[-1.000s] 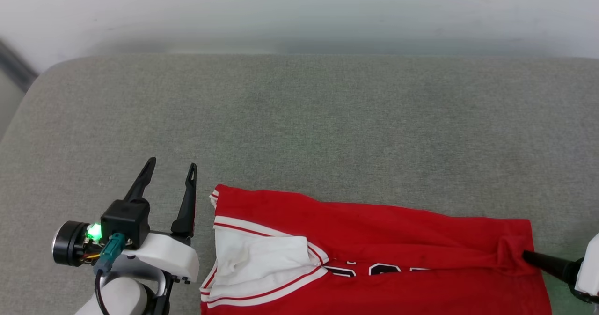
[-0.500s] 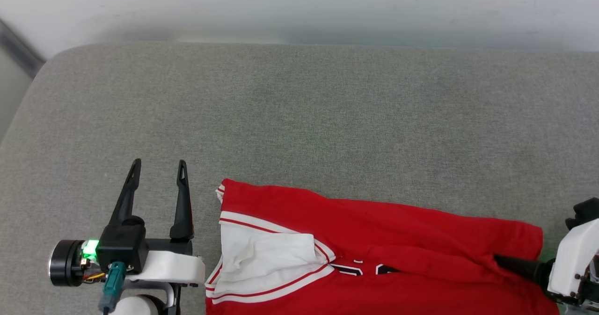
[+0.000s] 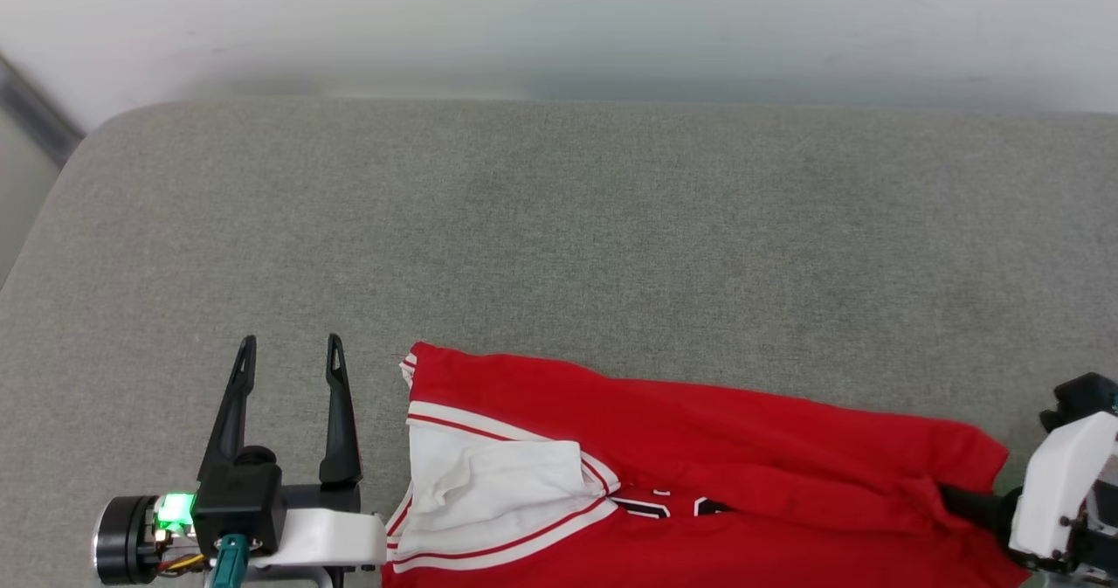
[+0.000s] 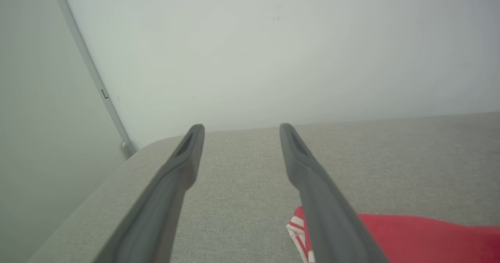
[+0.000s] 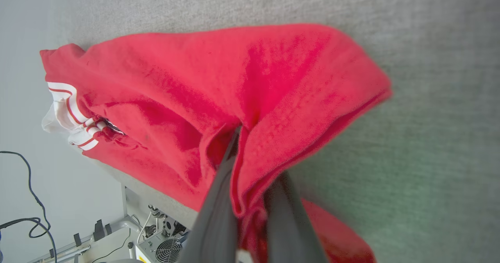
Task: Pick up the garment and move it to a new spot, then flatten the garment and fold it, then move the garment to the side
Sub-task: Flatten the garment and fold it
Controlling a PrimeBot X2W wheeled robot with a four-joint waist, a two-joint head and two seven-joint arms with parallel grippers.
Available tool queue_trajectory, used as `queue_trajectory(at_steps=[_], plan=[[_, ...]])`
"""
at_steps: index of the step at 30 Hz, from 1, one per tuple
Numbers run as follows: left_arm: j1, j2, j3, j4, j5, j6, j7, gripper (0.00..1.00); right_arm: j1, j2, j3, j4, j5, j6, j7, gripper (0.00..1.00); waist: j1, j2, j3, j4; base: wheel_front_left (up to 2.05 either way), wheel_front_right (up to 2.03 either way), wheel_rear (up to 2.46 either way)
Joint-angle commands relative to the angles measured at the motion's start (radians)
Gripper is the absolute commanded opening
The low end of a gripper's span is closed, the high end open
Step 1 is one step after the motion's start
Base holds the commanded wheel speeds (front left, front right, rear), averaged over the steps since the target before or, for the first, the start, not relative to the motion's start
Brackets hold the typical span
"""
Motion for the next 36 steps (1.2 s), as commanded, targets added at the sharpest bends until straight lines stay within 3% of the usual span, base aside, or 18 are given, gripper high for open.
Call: queue_trajectory(at_steps=[1, 8, 9, 15, 26, 30, 36], plan=[[0.014, -0.006, 0.01, 0.002, 0.008, -0.005, -0.002, 1.0, 0.007, -0.016, -0.008, -0.004, 0.003, 0.0, -0.007, 0.0, -0.0001, 0.0, -0.009, -0.005, 0.0, 0.0, 0.0], [0.051, -0.024, 0.036, 0.014, 0.037, -0.028, -0.003, 1.0, 0.03, -0.112, -0.052, 0.023, -0.034, 0.0, -0.021, 0.0, -0.0001, 0.0, -0.046, -0.018, 0.0, 0.0, 0.0], [0.068, -0.028, 0.042, 0.02, 0.045, -0.033, -0.003, 1.0, 0.044, -0.154, -0.071, 0.044, -0.052, 0.0, -0.015, 0.0, -0.0001, 0.0, -0.06, -0.024, 0.0, 0.0, 0.0], [0.097, -0.03, 0.044, 0.026, 0.054, -0.044, -0.003, 1.0, 0.064, -0.181, -0.082, -0.006, -0.071, 0.0, 0.03, 0.0, -0.0001, 0.0, -0.083, -0.04, 0.0, 0.0, 0.0], [0.108, -0.037, 0.039, 0.037, 0.059, -0.058, -0.003, 1.0, 0.023, -0.034, -0.013, -0.358, -0.109, 0.0, 0.153, 0.0, -0.0001, 0.0, -0.094, -0.049, 0.0, 0.0, 0.0], [0.093, -0.042, 0.037, 0.039, 0.06, -0.063, -0.002, 1.0, -0.043, 0.044, 0.041, -0.396, -0.173, 0.0, 0.199, 0.0, -0.0001, 0.0, -0.084, -0.045, 0.0, 0.0, 0.0], [0.066, -0.047, 0.033, 0.039, 0.061, -0.07, -0.002, 1.0, -0.17, 0.16, 0.151, -0.344, -0.276, 0.0, 0.219, 0.0, -0.0001, 0.0, -0.054, -0.03, 0.0, 0.0, 0.0]])
